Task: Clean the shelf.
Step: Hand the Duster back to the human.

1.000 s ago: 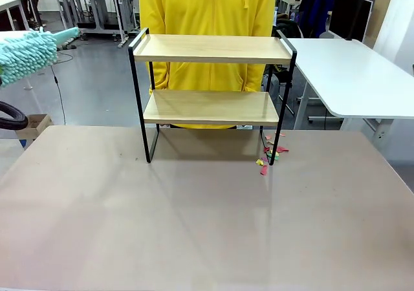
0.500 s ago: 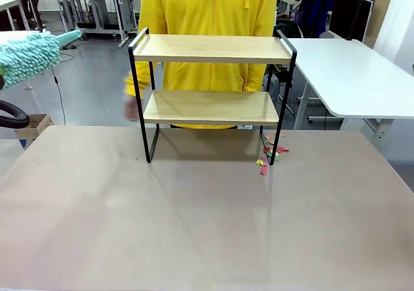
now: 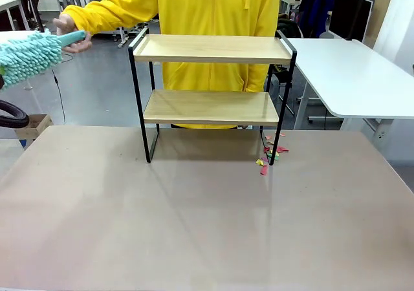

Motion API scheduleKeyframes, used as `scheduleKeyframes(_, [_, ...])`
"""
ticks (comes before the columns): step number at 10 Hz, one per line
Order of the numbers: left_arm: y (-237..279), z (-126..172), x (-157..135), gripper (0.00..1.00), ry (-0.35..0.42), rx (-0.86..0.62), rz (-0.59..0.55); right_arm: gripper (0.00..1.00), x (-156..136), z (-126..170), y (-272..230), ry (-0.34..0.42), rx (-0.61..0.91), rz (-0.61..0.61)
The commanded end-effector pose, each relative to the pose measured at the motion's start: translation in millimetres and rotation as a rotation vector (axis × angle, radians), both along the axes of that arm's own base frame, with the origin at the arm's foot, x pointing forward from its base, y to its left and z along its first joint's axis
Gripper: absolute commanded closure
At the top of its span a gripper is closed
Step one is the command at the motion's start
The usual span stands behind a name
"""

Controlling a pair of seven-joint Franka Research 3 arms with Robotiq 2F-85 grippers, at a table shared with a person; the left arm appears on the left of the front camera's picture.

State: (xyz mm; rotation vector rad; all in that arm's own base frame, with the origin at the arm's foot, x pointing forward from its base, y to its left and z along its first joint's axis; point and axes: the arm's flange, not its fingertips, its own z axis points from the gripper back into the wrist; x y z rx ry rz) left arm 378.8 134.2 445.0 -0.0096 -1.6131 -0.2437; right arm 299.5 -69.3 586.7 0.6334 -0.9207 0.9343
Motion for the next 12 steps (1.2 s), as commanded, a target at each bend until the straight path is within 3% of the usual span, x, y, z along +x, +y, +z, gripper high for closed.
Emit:
scheduleKeyframes(1, [1.5, 0.6, 0.8, 0.81, -0.017, 0.036, 0.002, 0.00, 2.2, 3.0, 0.1, -0.021, 0.018, 0.005])
scheduleKeyframes(6, [1.5, 0.6, 0.8, 0.81, -0.017, 0.036, 0.002, 0.00, 2.2, 3.0, 0.1, -0.021, 0.018, 0.005])
scheduleKeyframes(7, [0.0, 0.1, 0.0, 0.25, 0.001, 0.001, 0.000, 0.00, 2.2, 3.0, 0.1, -0.021, 0.018, 0.005])
scheduleKeyframes(8, [-4.9, 17.6, -12.9, 0.24, 0.003, -0.004, -0.029, 0.00, 2.2, 3.0, 0.1, -0.021, 0.018, 0.005])
scheduleKeyframes(9, [-7.8, 30.4, -21.2, 0.00, 0.029, -0.014, -0.044, 0.00, 2.2, 3.0, 0.1, -0.021, 0.018, 0.005])
scheduleKeyframes(12, [-1.9, 73.3, -41.4, 0.00, 0.145, -0.134, -0.015, 0.00, 2.2, 3.0, 0.1, -0.021, 0.018, 0.005])
